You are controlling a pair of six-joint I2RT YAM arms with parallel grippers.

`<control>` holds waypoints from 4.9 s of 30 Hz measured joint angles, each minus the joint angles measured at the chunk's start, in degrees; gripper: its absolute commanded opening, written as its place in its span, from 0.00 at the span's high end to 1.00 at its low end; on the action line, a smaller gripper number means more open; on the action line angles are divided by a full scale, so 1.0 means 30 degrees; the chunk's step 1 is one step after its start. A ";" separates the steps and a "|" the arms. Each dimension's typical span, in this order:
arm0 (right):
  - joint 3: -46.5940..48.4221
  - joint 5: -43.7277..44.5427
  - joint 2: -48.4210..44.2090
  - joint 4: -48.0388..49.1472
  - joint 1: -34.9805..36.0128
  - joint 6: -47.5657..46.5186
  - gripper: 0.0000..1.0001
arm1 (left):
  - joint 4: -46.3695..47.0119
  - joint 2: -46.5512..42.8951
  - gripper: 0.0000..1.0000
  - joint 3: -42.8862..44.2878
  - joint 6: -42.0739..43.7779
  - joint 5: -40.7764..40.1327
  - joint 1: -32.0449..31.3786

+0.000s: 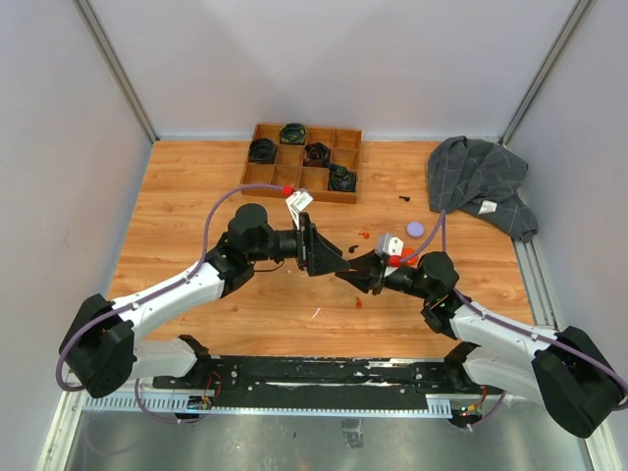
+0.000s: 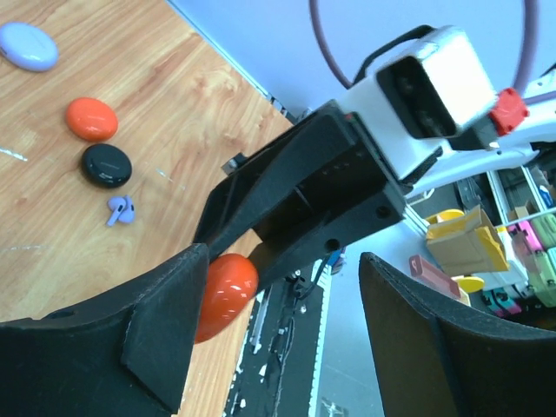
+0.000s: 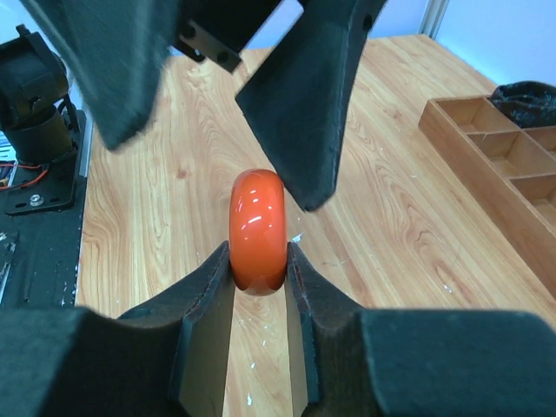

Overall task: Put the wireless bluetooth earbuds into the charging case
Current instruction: Close the charging case, then place the charging case at the center of the board, then pick up the charging case at the center of the board.

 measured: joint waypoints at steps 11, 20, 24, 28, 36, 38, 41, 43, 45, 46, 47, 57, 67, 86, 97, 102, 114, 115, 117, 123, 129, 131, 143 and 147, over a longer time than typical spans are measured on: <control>0.0219 0.0051 0.0328 -0.0831 0.0000 0.0036 0.93 | -0.1756 -0.1515 0.20 0.0007 0.2543 -0.0168 -0.0015; 0.0299 -0.0168 0.0481 -0.1209 0.0000 0.0051 0.93 | -0.5785 -0.2135 0.22 0.0066 0.7847 -0.2346 -0.0015; 0.0517 -0.0386 0.0605 -0.1326 0.0000 0.0146 0.93 | -0.6462 -0.2120 0.30 0.0066 0.9879 -0.2149 -0.0015; 0.0597 -0.0612 0.0605 -0.1333 0.0000 0.0306 0.93 | -0.6521 -0.2120 0.39 0.0058 1.1555 -0.1537 -0.0015; 0.0597 -0.1151 0.0605 -0.1319 0.0000 0.0408 0.93 | -0.6258 -0.1945 0.44 -0.0073 1.3712 -0.0197 -0.0015; 0.0597 -0.1319 0.0605 -0.1319 0.0000 0.0423 0.93 | -0.6164 -0.1792 0.48 -0.0073 1.4105 0.0044 -0.0015; 0.0597 -0.1464 0.0605 -0.1319 0.0000 0.0481 0.93 | -0.6164 -0.1435 0.57 -0.0073 1.4579 0.0503 -0.0015; 0.0605 -0.1596 0.0612 -0.1319 0.0000 0.0495 0.93 | -0.6156 -0.1188 0.61 -0.0073 1.4768 0.0743 -0.0015; 0.0612 -0.1785 0.0634 -0.1319 0.0000 0.0539 0.92 | -0.6120 -0.0976 0.66 -0.0073 1.4928 0.0903 -0.0007; 0.0612 -0.1814 0.0656 -0.1311 0.0000 0.0554 0.92 | -0.6113 -0.0889 0.68 -0.0073 1.4994 0.0954 -0.0007; 0.0612 -0.1836 0.0678 -0.1319 0.0000 0.0568 0.92 | -0.6113 -0.0838 0.70 -0.0073 1.4979 0.0991 -0.0007; 0.0758 -0.2259 0.0954 -0.1406 -0.0007 0.0758 0.78 | -0.6069 -0.0750 0.86 -0.0182 1.5052 0.1013 0.0022; 0.0801 -0.1530 0.0918 -0.1647 0.0000 0.0576 0.44 | -0.5180 -0.0765 0.89 -0.1268 1.3573 -0.1086 0.0015; 0.0823 0.5588 -0.0306 -0.4371 0.0000 -0.0175 0.07 | -0.2703 0.0539 0.87 -0.3395 0.5275 -0.6492 0.4648; 0.0823 0.8699 -0.0590 -0.5034 -0.0007 -0.0189 0.03 | -0.1209 0.4291 0.83 -0.3315 0.1610 -0.7155 0.7264; 0.0823 0.9231 -0.0568 -0.5224 0.0000 -0.0197 0.03 | -0.0510 0.6732 0.72 -0.2514 0.0335 -0.7140 0.8036; 0.1013 0.9930 -0.0444 -0.6156 0.0000 -0.0204 0.03 | 0.0619 0.8364 0.36 -0.1974 -0.0896 -0.7191 0.8816; 0.1078 0.9974 -0.0444 -0.6215 0.0000 -0.0211 0.03 | 0.0590 0.8291 0.34 -0.1974 -0.0838 -0.7278 0.8816; 0.1224 1.0207 -0.0488 -0.6535 0.0000 -0.0219 0.03 | 0.0321 0.7978 0.28 -0.1974 -0.0634 -0.7555 0.8845; 0.1967 1.1650 -0.1209 -0.8648 -0.0007 -0.0408 0.03 | -0.1508 0.6003 0.15 -0.2361 0.0328 -0.9034 0.8888; 0.4051 1.3085 -0.0860 -1.2684 -0.0007 -0.0379 0.05 | -0.3162 0.3053 0.01 -0.2973 0.1355 -1.0171 0.8888; 0.4940 1.3464 -0.0306 -1.4207 -0.0044 -0.0328 0.06 | -0.3657 0.2055 0.01 -0.3235 0.1727 -1.0338 0.8888; 0.7599 1.4651 0.2798 -2.0706 -0.0874 0.0335 0.12 | -0.4787 -0.3388 0.01 -0.6215 0.1945 -1.0040 0.8896; 0.8160 1.4557 0.3963 -2.1813 -0.1654 0.1137 0.16 | -0.4976 -0.4240 0.01 -0.6914 0.2127 -0.9449 0.8903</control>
